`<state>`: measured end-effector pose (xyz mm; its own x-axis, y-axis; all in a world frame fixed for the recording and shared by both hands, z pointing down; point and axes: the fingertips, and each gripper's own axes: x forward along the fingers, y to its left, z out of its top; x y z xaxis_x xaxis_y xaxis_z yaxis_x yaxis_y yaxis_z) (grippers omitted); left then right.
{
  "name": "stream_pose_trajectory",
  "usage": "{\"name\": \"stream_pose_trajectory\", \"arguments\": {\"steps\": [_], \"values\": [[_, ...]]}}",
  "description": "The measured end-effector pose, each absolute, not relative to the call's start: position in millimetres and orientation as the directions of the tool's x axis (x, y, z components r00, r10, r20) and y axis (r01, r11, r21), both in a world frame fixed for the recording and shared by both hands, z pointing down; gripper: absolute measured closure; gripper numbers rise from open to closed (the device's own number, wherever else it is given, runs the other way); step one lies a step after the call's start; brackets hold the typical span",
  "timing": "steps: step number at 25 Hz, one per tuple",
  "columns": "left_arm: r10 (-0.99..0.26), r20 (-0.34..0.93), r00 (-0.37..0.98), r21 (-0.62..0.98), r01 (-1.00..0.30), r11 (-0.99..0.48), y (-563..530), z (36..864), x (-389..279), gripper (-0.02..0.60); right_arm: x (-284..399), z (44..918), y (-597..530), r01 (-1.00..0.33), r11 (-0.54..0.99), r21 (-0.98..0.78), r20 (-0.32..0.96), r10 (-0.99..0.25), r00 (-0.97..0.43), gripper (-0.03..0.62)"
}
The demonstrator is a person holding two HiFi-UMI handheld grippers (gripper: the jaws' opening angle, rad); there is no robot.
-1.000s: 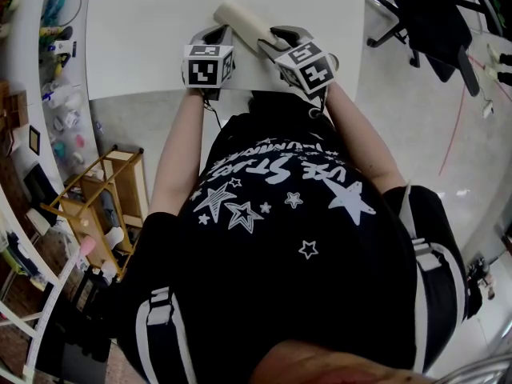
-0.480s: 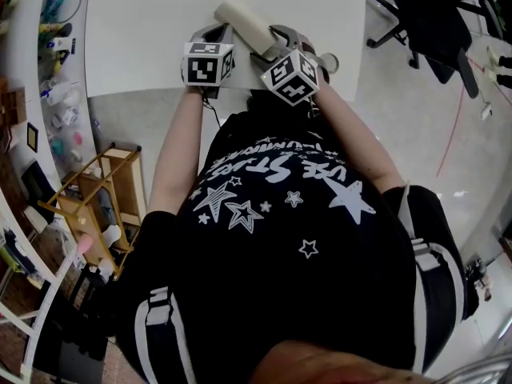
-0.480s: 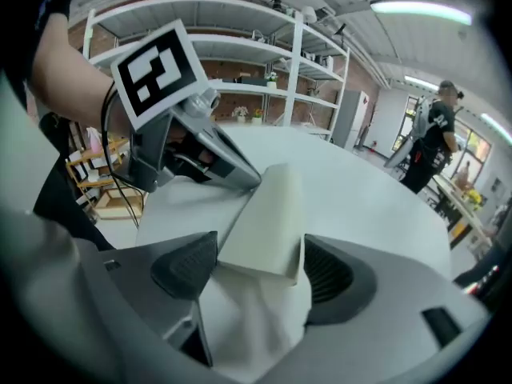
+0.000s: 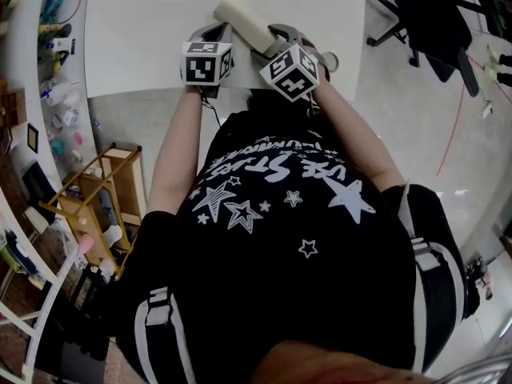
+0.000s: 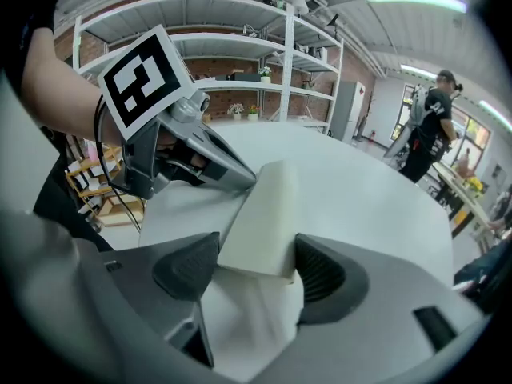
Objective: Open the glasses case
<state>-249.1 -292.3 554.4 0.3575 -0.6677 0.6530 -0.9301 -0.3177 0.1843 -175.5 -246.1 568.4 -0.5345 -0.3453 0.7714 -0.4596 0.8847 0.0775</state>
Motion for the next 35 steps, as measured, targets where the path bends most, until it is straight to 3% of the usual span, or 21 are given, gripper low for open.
{"name": "stream_pose_trajectory", "arguments": {"steps": [12, 24, 35], "values": [[-0.668, 0.653, 0.356, 0.180, -0.930, -0.319, -291.7, 553.9, -249.5, 0.569, -174.8, 561.6, -246.8, -0.465, 0.882, -0.078, 0.741, -0.261, -0.619, 0.283], [-0.675, 0.653, 0.344, 0.166, -0.934, -0.316, -291.0, 554.9, -250.2, 0.569, -130.6, 518.8, -291.2, -0.631, 0.776, 0.010, 0.631, -0.495, -0.598, 0.283], [-0.723, 0.610, 0.324, 0.166, -0.945, -0.283, -286.4, 535.6, -247.1, 0.569, -112.3, 495.3, -303.0, -0.703, 0.711, -0.026, 0.554, -0.575, -0.602, 0.284]]}}
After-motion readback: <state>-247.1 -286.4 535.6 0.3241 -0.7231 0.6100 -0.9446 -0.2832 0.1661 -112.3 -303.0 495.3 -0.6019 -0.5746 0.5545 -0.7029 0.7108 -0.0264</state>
